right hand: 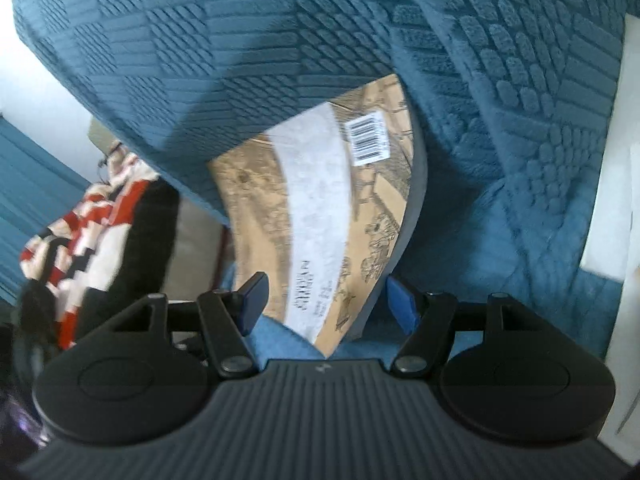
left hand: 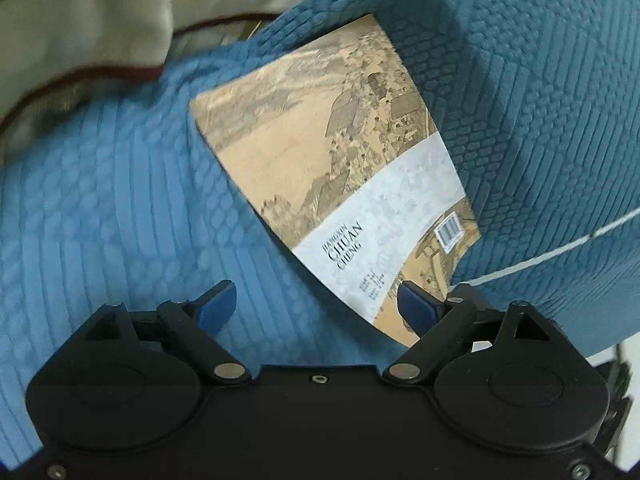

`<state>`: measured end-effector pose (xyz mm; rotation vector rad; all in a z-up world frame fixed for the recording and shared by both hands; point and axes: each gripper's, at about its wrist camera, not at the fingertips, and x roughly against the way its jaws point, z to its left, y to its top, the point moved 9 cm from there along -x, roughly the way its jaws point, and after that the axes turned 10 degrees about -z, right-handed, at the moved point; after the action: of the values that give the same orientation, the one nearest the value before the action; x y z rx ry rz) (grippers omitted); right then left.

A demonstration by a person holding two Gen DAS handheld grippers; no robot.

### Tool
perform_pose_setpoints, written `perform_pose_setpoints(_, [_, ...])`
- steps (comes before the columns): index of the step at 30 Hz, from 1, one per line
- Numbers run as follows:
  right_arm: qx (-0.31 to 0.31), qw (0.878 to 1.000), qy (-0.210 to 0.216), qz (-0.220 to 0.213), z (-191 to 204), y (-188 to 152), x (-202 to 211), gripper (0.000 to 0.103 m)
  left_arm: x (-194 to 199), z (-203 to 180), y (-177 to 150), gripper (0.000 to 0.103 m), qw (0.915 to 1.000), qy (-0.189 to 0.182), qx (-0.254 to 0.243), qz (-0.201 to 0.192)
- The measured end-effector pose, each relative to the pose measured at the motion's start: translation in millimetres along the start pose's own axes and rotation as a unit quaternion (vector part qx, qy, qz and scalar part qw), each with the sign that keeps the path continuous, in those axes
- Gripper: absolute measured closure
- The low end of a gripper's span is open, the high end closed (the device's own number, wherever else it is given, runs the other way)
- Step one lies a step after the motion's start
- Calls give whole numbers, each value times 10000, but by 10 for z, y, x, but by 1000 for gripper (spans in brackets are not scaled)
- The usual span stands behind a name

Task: Organize objects

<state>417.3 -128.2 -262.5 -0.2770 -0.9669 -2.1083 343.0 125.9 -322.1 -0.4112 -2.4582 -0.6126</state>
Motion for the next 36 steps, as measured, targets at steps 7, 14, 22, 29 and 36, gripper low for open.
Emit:
perform_pose_setpoints(7, [-278,9986,453,-7,319,-38,166,35,-58,61,4,16,9899,-748,1170,296])
perform_pose_setpoints(14, [185,9981,544,-199,646,30,162,35,-120,197,-40,22,9770,-876,1867,534])
perform_pose_setpoints(22, [567,9957,-568,-473,171,62,36,35,-116,286,20,46,9871,-486,1495,314])
perform_pose_setpoints(29, [1020,9832,-1260,-838,-151,129,-296,36,-156,321,28,55,9871,-448,1515,264])
perform_pose_setpoints(36, [1661,9715,-1422,-917,-112,164,-567,36,-179,353,43,57,9874,-431,1500,257])
